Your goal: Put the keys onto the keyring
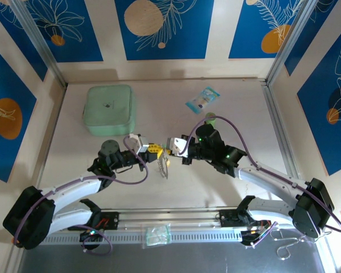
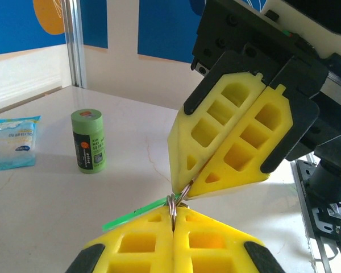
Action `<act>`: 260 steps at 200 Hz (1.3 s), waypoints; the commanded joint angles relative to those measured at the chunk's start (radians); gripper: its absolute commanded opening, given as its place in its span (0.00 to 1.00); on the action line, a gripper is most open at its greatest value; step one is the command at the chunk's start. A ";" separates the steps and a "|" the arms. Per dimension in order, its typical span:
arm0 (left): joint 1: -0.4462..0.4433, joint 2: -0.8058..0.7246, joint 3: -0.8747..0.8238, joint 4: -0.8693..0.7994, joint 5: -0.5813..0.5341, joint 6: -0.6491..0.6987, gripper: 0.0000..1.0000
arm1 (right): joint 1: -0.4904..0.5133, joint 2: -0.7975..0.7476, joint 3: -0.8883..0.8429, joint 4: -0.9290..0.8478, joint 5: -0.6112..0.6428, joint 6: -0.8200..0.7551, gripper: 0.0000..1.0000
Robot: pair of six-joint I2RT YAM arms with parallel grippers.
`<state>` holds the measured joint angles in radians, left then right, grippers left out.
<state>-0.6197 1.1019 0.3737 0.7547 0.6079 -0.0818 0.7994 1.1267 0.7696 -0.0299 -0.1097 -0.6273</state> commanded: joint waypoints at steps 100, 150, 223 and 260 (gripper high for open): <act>-0.009 0.083 -0.007 0.309 0.032 -0.021 0.00 | -0.131 -0.102 -0.103 0.022 -0.296 0.182 0.28; -0.010 0.096 0.009 0.416 0.129 0.043 0.00 | -0.318 -0.109 0.031 -0.148 -0.669 0.275 0.28; -0.026 0.090 0.030 0.378 0.170 0.024 0.00 | -0.253 -0.020 0.056 -0.024 -0.611 0.308 0.28; -0.029 0.079 0.023 0.388 0.161 0.001 0.00 | -0.214 0.014 0.068 -0.012 -0.600 0.293 0.28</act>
<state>-0.6365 1.2018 0.3882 1.0779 0.7517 -0.0589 0.5663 1.1320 0.8059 -0.0425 -0.6933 -0.3206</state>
